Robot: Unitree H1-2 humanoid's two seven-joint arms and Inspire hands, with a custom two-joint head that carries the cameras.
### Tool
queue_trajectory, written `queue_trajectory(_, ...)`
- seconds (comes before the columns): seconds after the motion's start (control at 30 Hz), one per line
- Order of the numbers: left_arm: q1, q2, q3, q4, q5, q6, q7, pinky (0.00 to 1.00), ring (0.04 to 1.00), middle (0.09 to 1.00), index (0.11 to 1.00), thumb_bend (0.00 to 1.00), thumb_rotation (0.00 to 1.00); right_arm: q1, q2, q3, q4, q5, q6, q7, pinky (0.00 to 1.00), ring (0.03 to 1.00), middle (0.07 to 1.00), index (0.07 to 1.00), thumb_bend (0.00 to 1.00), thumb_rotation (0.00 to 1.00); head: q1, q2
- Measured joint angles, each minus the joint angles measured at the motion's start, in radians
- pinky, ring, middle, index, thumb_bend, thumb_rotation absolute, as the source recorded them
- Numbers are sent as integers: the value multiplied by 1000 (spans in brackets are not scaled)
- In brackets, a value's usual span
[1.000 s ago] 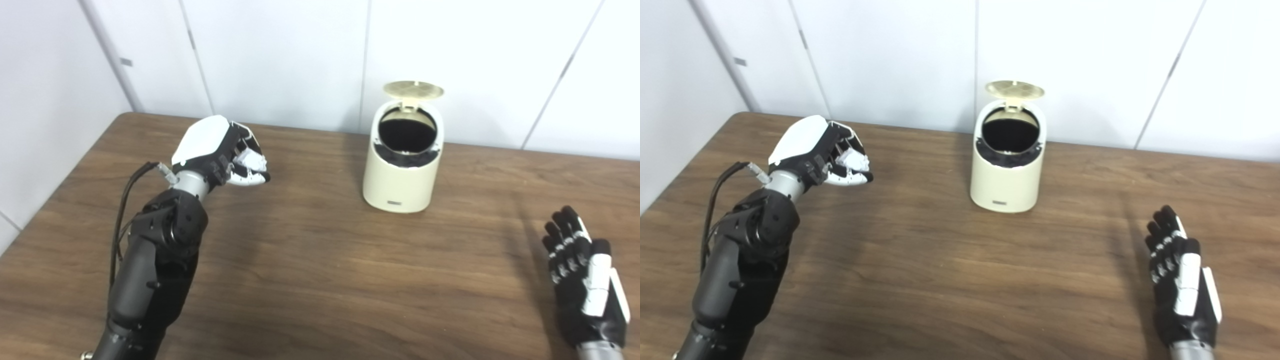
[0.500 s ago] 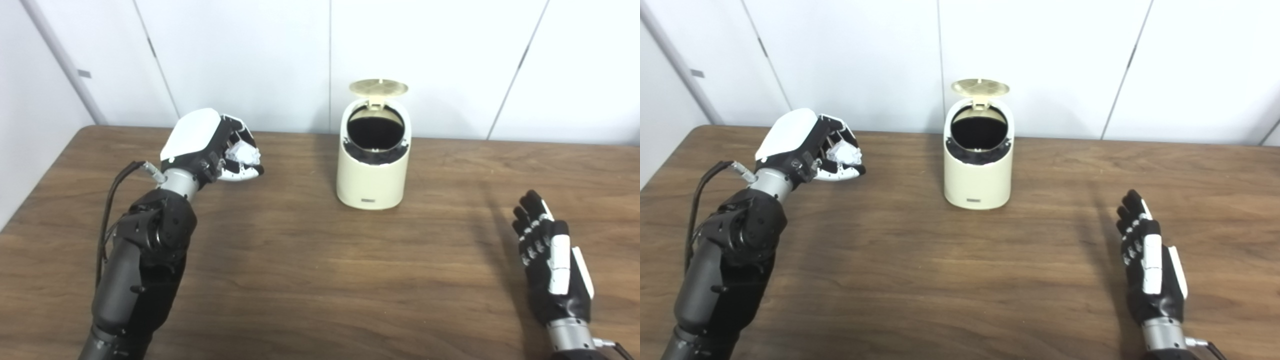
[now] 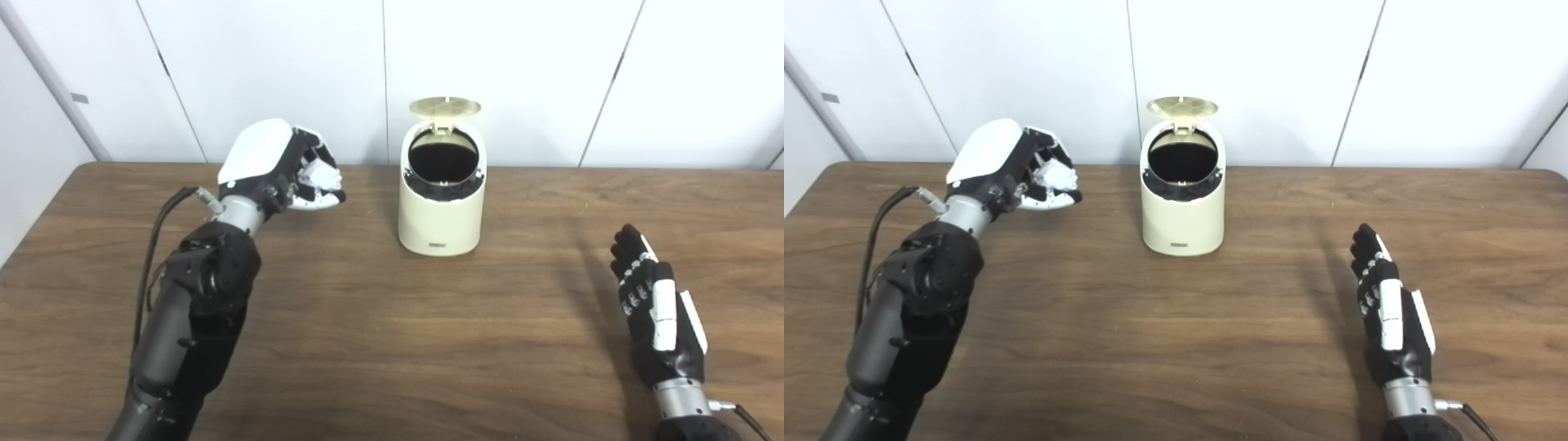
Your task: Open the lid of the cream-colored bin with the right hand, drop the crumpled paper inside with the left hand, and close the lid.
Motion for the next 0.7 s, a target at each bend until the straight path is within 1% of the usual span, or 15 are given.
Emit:
queue_trajectory(0.07,-9,-11,-7,2,1,1,0,409,414,506,459,477,0,-1,0,0,3,-2,-2,0,1000,972,950,936,529,994,3,-3)
queue_trajectory(0.23,-32,-49,-14,14,1,16,8,391,412,499,469,477,0,-7,2,1,7,-5,-3,0,1000,973,949,940,525,1000,0,-12)
queue_trajectory(0.37,-52,-63,-28,38,3,23,8,373,405,504,473,476,0,-11,5,1,10,-9,-19,1,1000,974,944,936,526,999,-5,-15)
queue_trajectory(0.47,-62,-73,-38,42,9,26,8,346,398,509,473,474,0,-11,7,1,12,-12,-26,0,1000,973,942,931,548,982,-12,-18)
queue_trajectory(0.57,-75,-78,-56,56,21,26,8,355,393,507,476,474,0,-13,8,1,14,-13,-30,0,997,972,941,927,566,978,-15,-23)
queue_trajectory(0.7,-101,-89,-73,80,24,25,10,393,394,498,486,476,0,-15,10,1,16,-14,-32,-1,996,971,943,925,565,967,-17,-26)
